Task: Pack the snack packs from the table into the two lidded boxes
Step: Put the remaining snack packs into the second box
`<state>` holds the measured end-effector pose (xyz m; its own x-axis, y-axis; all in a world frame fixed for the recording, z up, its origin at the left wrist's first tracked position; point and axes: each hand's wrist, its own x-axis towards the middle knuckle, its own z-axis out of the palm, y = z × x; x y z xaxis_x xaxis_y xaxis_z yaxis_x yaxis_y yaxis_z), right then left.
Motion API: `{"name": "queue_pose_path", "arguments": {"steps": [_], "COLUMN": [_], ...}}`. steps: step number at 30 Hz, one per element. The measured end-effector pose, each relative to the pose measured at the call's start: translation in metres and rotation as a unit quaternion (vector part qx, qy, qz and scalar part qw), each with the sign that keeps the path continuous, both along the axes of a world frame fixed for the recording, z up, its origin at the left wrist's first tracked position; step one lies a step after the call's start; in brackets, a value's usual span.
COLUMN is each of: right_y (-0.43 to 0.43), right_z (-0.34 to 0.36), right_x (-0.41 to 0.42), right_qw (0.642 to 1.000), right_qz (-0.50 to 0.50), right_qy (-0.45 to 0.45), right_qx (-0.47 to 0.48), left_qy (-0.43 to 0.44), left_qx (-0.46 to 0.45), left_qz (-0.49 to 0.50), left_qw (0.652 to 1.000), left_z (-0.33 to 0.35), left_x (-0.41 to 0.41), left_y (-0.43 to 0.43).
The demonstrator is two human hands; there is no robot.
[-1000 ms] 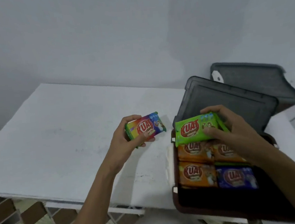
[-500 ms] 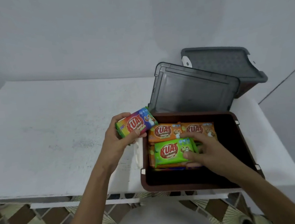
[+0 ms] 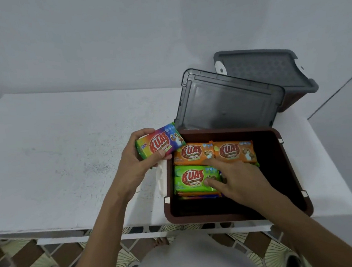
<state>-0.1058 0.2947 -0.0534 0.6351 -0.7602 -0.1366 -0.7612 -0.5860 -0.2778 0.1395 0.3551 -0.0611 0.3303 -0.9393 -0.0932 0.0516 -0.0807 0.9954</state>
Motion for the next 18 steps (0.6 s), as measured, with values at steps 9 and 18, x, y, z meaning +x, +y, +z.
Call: {"name": "queue_pose_path", "arguments": {"steps": [9, 18], "right_y": [-0.022, -0.015], "right_z": [0.025, 0.038], "right_x": [0.022, 0.016], "right_qw": [0.936, 0.826], "right_qz": [-0.088, -0.121], "right_qy": [-0.309, -0.421], "right_qx": [0.143, 0.355], "left_qy": [0.024, -0.018], "left_qx": [0.001, 0.033], "left_qz": [-0.098, -0.172], "left_qw": [0.995, 0.984], "left_z": [0.016, 0.029], "left_x": [-0.003, -0.015], "left_y": [-0.002, -0.010]}}
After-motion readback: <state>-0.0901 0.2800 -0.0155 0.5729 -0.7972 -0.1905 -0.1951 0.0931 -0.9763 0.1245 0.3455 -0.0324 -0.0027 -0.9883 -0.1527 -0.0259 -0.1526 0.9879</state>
